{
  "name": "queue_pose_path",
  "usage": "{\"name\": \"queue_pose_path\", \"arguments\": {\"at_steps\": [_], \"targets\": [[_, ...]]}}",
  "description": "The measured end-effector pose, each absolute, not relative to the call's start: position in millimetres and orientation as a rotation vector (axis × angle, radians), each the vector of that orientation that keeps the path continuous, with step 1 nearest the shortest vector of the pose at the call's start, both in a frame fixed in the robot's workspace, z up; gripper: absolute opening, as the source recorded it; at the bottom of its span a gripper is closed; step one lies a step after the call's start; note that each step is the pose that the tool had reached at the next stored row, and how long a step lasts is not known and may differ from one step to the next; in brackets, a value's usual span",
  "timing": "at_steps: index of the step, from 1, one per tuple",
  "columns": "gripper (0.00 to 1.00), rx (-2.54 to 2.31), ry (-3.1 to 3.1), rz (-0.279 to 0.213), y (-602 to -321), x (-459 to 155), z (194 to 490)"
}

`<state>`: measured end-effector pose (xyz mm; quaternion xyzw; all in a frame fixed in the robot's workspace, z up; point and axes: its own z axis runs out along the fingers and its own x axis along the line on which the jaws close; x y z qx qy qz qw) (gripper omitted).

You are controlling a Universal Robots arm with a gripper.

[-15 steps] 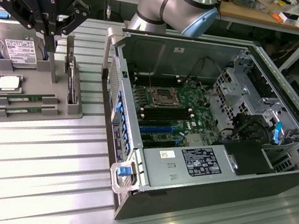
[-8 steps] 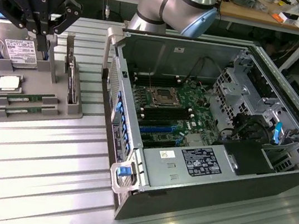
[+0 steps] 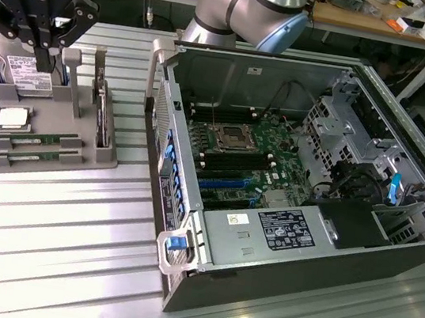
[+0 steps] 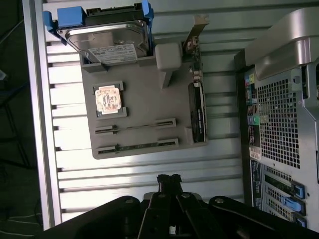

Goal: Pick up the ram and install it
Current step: 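Reach for the ram, then pick up the ram and move it above insertion slot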

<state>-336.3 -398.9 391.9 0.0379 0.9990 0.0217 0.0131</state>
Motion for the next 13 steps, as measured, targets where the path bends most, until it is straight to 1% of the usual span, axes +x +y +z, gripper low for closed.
{"name": "queue_pose_path", "arguments": {"at_steps": [13], "targets": [[0.11, 0.118, 3.112, 0.068, -398.9, -336.5, 391.9]]}}
